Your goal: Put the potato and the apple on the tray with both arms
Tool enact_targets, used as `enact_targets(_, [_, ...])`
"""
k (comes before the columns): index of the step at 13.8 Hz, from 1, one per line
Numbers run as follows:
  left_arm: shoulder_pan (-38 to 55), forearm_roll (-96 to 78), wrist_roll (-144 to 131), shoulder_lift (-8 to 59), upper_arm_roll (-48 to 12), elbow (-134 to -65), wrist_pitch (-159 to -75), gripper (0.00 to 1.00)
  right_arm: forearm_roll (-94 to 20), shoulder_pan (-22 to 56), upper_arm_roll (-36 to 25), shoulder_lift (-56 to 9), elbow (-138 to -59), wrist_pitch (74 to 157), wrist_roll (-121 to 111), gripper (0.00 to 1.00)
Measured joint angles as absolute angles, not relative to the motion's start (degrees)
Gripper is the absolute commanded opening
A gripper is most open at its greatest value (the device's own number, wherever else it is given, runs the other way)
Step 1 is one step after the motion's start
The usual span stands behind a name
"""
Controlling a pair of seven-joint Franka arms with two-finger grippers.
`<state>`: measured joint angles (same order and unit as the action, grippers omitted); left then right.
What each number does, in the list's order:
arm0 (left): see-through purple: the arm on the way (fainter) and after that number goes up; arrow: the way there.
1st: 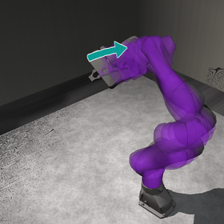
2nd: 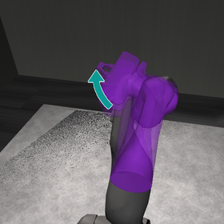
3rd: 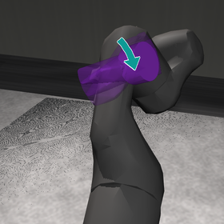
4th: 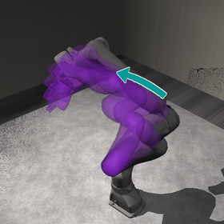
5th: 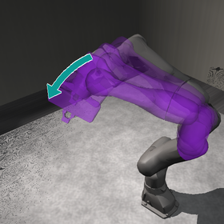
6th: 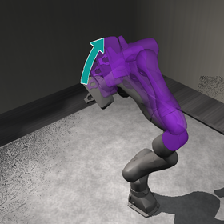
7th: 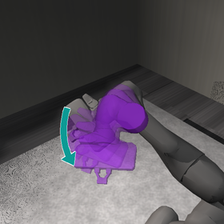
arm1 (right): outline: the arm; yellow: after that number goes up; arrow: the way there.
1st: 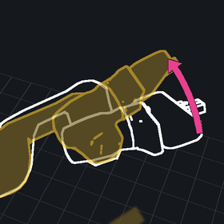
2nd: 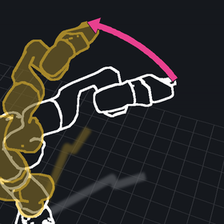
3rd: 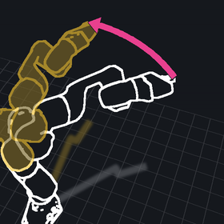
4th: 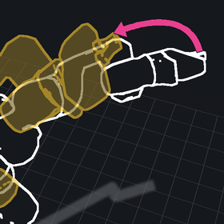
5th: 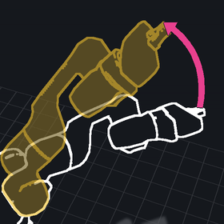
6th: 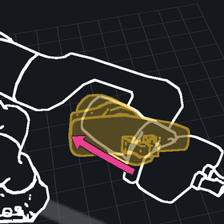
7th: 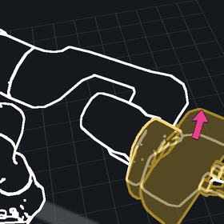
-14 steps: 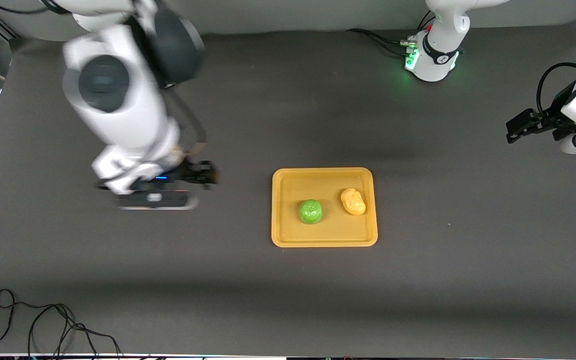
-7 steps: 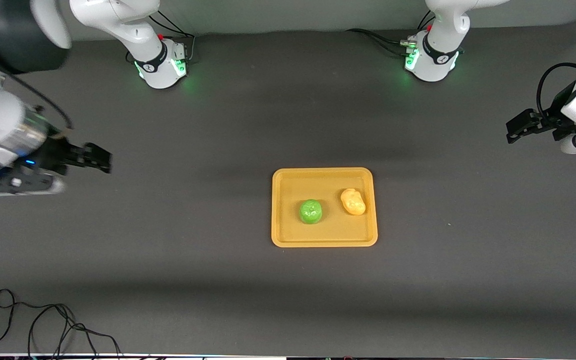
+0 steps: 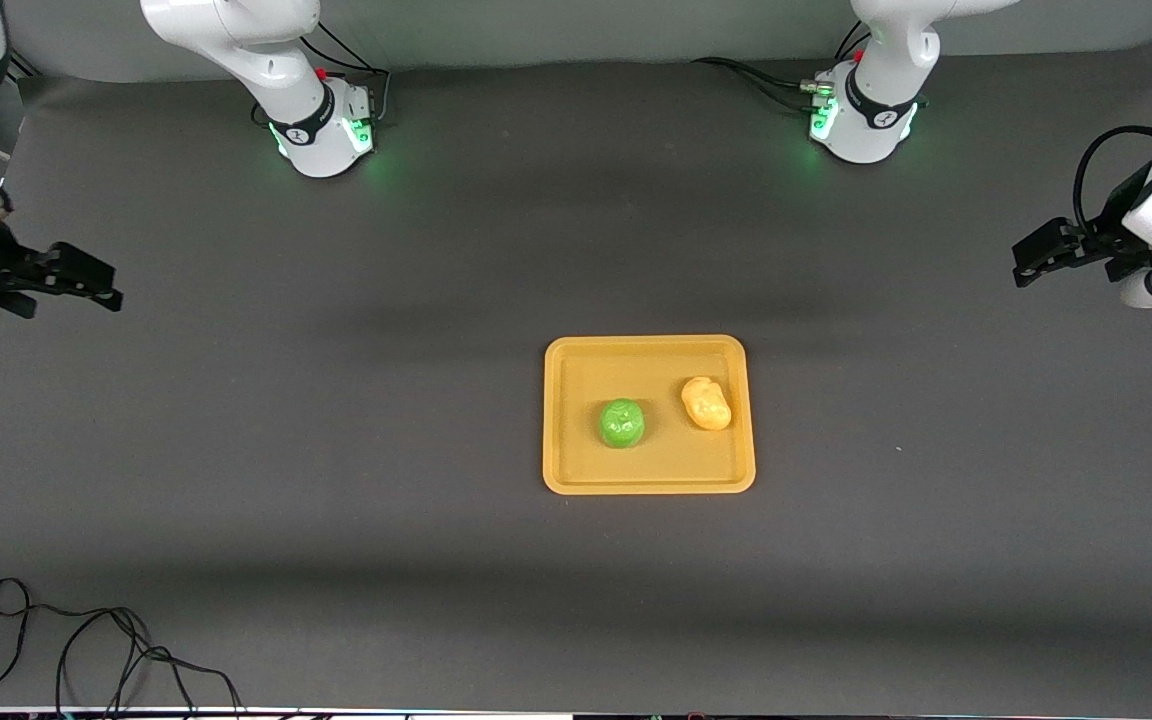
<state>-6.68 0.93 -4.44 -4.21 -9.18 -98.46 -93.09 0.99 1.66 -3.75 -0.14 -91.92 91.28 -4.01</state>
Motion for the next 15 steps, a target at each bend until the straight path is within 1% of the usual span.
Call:
enact_targets(2, [-6.7,0.9,-4.4,-4.2,-9.2,-98.5,-93.1,1.0,1.0,1.4,-4.5,-0.2,-92.1,91.4,-4.2,1.0])
enact_targets(15, [-6.7,0.9,-2.8,-4.2,-9.1,-98.5,-93.1,1.0,1.0,1.4,-4.4,-0.2,-92.1,89.8,-2.2,1.0])
